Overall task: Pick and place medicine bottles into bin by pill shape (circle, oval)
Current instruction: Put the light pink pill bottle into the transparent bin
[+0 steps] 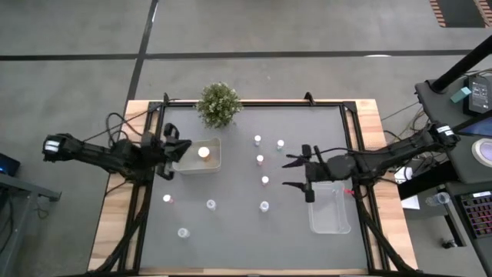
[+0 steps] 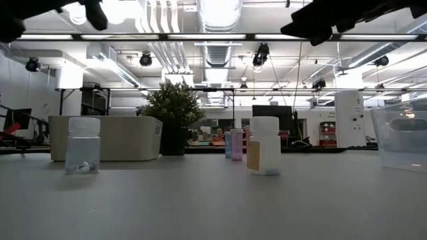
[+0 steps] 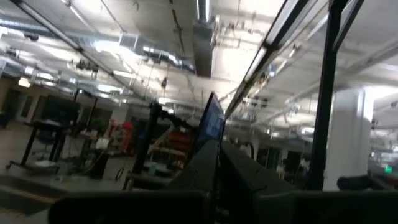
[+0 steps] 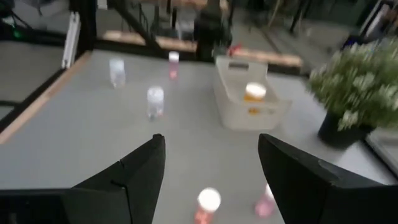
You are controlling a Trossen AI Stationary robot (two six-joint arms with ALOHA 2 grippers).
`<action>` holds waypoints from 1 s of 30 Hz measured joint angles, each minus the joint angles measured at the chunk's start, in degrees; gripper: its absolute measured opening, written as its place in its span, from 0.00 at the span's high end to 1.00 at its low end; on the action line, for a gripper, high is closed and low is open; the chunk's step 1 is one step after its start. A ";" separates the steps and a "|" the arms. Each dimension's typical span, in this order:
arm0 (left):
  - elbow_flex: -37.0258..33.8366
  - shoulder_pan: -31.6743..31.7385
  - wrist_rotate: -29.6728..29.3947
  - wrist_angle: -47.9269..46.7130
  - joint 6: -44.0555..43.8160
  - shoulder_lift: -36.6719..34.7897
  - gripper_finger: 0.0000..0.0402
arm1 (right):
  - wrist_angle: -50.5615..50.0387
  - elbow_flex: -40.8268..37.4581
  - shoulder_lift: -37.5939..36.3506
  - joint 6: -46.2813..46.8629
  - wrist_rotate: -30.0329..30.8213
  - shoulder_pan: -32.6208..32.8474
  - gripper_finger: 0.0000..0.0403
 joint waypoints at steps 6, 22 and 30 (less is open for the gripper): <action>7.52 0.00 0.00 -1.51 -0.94 12.32 1.00 | 4.56 -3.93 -4.27 -2.88 0.02 -1.35 0.39; 33.08 0.19 0.17 -35.79 -8.96 38.97 1.00 | 4.64 -10.72 -18.04 -6.17 -0.02 -1.50 0.39; 45.67 1.16 3.19 -50.48 -8.46 50.40 1.00 | 4.60 -12.14 -25.63 -8.22 0.00 -1.72 0.39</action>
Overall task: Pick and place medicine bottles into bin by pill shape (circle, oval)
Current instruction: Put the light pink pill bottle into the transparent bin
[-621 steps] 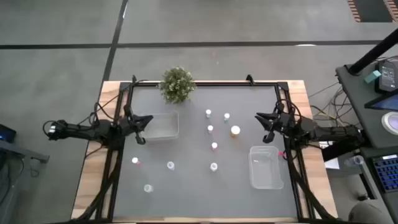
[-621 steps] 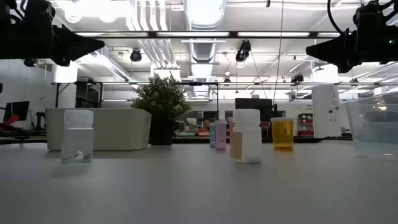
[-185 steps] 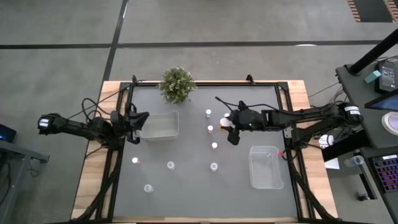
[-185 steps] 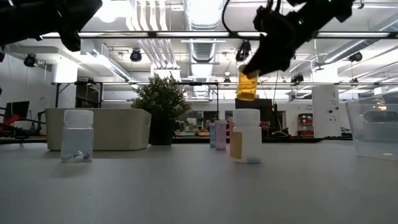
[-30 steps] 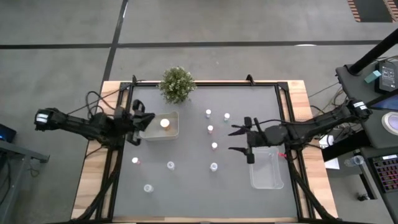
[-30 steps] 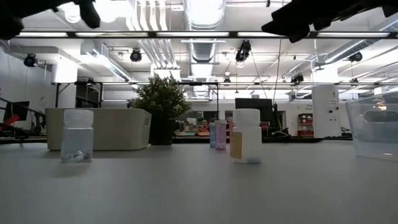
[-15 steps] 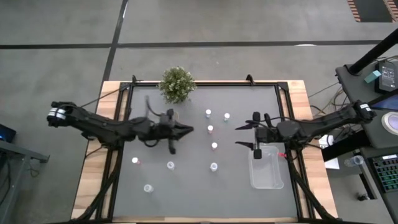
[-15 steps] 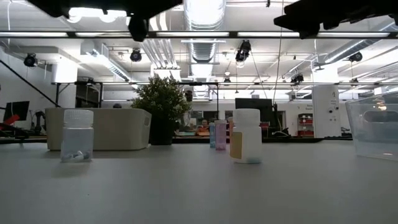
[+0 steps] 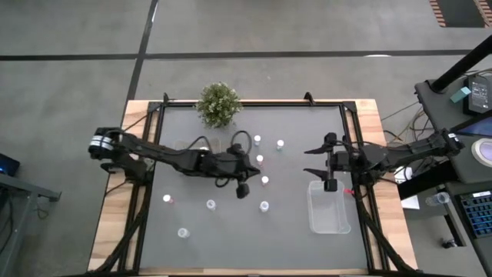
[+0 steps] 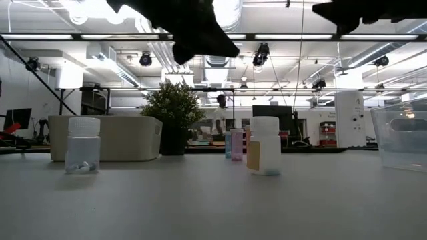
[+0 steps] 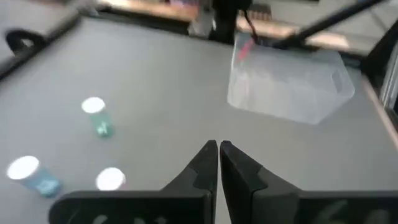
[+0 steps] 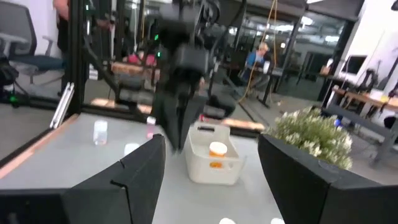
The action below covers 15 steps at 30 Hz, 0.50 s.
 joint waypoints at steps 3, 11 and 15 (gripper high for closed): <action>4.13 0.42 2.08 -4.71 0.04 3.39 1.00 | -0.74 0.39 -1.43 -0.77 0.00 0.00 0.39; 10.97 0.61 2.75 -16.45 3.37 10.06 1.00 | -4.59 0.50 -1.93 1.33 0.00 0.00 0.39; 11.04 0.63 2.82 -19.40 6.12 11.94 1.00 | -6.40 0.37 -1.70 4.35 0.02 0.00 0.39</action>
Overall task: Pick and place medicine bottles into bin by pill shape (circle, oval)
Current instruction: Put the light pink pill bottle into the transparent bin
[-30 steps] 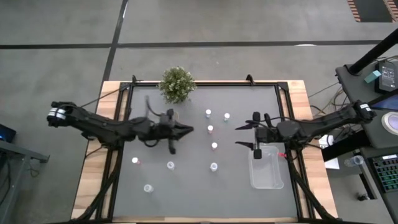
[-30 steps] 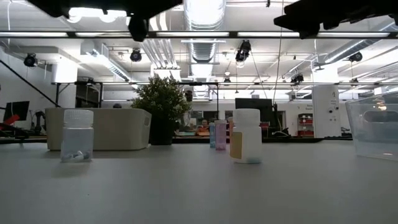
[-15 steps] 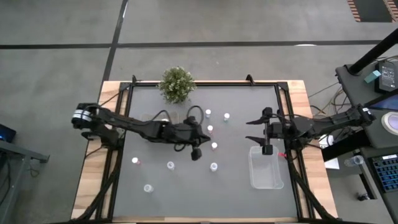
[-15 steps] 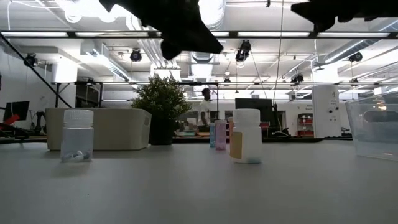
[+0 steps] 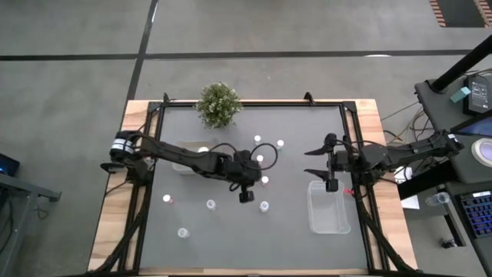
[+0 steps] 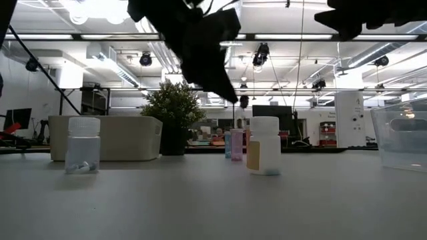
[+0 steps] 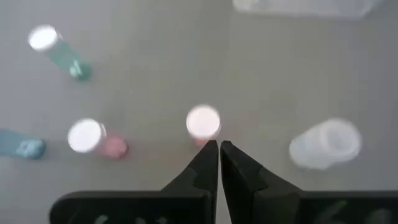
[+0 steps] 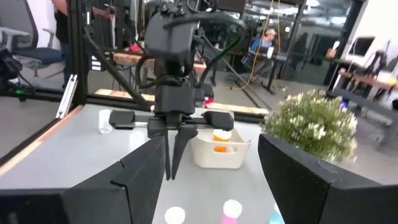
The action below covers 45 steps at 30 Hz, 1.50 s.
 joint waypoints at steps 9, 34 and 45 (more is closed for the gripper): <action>-0.52 -0.19 0.00 0.54 7.19 4.41 0.85 | -5.88 1.84 6.11 8.98 3.06 0.00 0.39; -5.89 -0.08 -1.93 10.09 6.95 4.76 0.55 | -13.34 22.51 50.57 14.52 -0.72 -3.40 0.30; -6.34 -0.08 -1.92 10.39 6.97 4.74 0.55 | -7.98 24.33 60.57 12.06 -5.00 -6.64 0.27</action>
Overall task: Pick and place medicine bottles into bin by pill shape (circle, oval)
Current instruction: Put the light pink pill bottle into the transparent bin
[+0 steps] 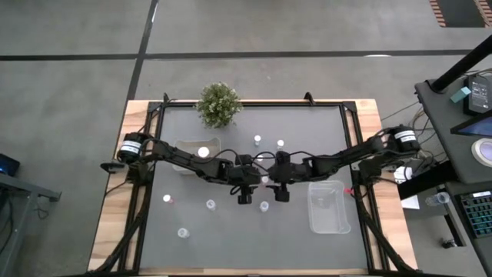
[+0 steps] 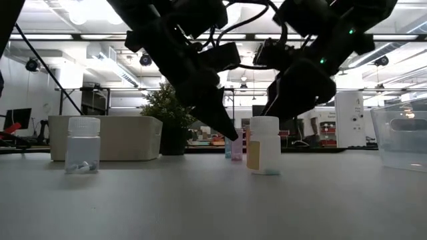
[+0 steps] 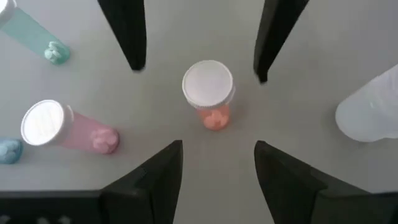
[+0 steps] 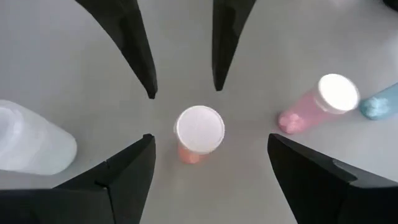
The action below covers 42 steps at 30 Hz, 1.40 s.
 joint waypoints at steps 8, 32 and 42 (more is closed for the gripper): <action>-0.04 0.00 -0.02 1.01 0.00 0.00 0.55 | 5.45 0.02 3.43 -1.31 -1.12 -0.84 0.34; 0.01 -0.15 -0.10 -2.17 0.74 -1.05 0.74 | 4.87 -0.04 2.14 -1.30 -1.14 -0.96 0.74; -0.02 -0.15 -0.72 -2.25 5.58 -6.40 0.99 | -9.53 -0.03 -12.91 2.88 -1.05 2.20 0.72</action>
